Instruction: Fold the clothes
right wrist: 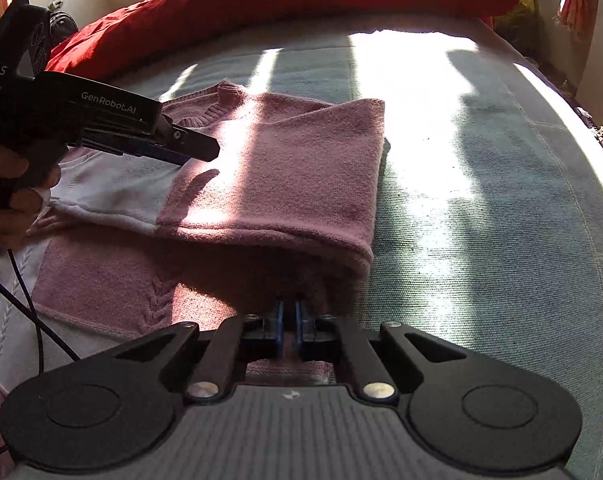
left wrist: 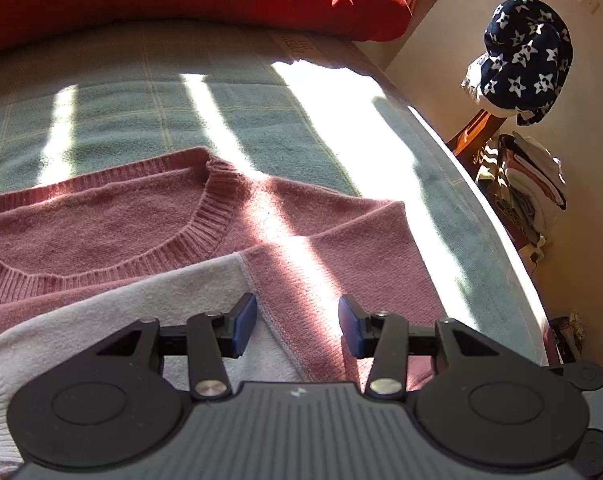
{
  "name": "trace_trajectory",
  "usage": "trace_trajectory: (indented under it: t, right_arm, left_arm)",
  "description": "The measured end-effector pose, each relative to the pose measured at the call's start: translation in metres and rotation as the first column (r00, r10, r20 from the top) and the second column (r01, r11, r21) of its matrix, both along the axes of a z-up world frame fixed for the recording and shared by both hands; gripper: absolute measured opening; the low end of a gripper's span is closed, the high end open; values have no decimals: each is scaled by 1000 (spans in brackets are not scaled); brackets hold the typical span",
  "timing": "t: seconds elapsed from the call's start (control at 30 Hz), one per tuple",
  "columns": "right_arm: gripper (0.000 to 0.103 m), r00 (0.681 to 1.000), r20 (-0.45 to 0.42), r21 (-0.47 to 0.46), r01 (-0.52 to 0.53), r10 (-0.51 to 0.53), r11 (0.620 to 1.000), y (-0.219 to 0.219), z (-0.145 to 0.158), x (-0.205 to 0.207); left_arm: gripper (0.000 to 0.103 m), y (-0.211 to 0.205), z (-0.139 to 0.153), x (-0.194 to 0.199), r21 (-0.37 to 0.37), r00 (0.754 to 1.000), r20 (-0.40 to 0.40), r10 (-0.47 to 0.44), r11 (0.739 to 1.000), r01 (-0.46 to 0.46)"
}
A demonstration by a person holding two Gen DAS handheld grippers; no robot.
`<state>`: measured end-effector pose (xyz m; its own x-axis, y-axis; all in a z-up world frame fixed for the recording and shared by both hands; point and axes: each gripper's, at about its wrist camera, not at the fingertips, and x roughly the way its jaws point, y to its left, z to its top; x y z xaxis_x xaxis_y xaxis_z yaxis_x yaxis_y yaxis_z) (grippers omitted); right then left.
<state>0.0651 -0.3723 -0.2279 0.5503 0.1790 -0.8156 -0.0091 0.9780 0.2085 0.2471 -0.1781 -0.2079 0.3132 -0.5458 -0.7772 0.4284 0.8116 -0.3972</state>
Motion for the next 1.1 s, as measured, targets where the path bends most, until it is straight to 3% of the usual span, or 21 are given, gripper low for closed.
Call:
trace_trajectory:
  t: [0.1,0.2,0.3,0.43,0.57,0.73,0.9,1.1]
  right_arm:
    - [15,997,77,-39,-3,6,999,-3,20,8]
    - [16,992,129,-65,5,3,998,-8,24,31]
    - [17,996,85,-86,-6,13,996,-12,5,53]
    - [18,998,53,-84,-20,24,996,-18,-5,60]
    - [20,996,85,-89,-20,27,996,-24,7,64]
    - [21,985,168,-109,-27,45,994,-27,22,105]
    - [21,991,127,-166,-24,45,986,-28,-2,136]
    - [21,995,99,-180,-12,30,984,-28,-16,141]
  left_arm:
    - [47,-3,14,-5,-28,998,44,-39,999,40]
    - [49,-12,12,-10,6,993,70,-99,995,99]
    - [51,-19,-11,-6,146,994,37,-107,984,101]
    - [52,-9,-6,-2,87,996,41,-76,994,72]
    - [52,2,15,-6,150,989,116,-88,986,70]
    - [52,35,18,-9,222,993,109,-39,975,14]
    - [52,75,1,-11,251,995,65,71,964,-85]
    - [59,87,-12,0,202,988,81,128,969,-142]
